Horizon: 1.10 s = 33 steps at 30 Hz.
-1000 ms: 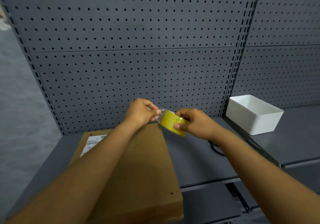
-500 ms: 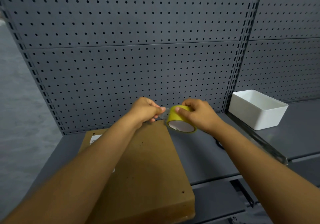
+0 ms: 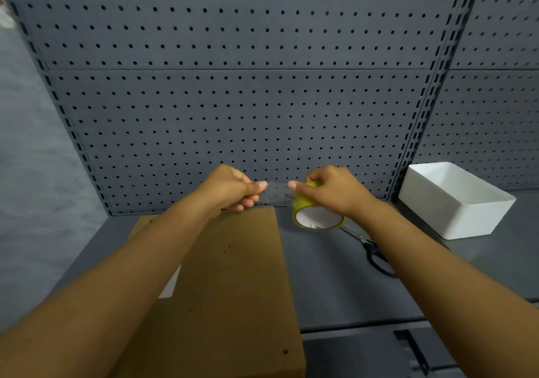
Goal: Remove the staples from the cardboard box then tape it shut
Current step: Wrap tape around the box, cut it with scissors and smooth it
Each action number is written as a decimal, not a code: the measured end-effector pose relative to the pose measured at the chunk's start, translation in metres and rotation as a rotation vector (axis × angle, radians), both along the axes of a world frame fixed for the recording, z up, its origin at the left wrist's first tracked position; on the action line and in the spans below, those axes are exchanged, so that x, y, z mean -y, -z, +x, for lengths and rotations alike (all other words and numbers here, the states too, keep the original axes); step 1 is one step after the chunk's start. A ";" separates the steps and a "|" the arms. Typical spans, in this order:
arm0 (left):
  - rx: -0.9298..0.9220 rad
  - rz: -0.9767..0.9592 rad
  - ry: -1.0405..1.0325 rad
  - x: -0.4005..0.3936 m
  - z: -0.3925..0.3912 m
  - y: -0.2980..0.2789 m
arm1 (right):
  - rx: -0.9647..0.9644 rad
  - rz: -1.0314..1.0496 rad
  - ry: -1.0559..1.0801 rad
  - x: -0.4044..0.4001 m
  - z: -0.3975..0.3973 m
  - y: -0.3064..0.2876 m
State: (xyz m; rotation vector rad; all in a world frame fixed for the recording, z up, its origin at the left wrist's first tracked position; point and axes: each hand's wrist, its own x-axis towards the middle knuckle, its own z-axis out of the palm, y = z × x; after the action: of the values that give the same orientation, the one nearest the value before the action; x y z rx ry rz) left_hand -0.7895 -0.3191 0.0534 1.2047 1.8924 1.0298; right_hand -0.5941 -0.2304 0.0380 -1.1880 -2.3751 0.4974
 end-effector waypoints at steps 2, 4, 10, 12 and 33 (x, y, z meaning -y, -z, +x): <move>-0.049 -0.036 0.009 0.001 0.000 0.004 | 0.038 -0.019 -0.003 -0.005 -0.006 0.004; -0.103 -0.067 0.016 0.001 0.001 0.006 | 0.089 -0.059 -0.011 -0.010 -0.010 0.008; -0.285 -0.108 0.021 -0.005 0.000 0.015 | 0.070 -0.198 -0.093 -0.021 -0.008 0.016; -0.360 -0.124 0.037 -0.007 0.000 0.021 | 0.074 -0.203 -0.098 -0.023 -0.008 0.018; -0.670 -0.038 0.117 -0.004 -0.002 0.029 | 0.115 -0.174 -0.123 -0.024 -0.013 0.031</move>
State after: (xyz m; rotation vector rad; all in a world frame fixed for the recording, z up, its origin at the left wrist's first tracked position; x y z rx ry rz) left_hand -0.7910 -0.3147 0.0247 1.7657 2.2741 0.5517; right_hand -0.6067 -0.2066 0.0072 -1.1773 -2.5573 0.7069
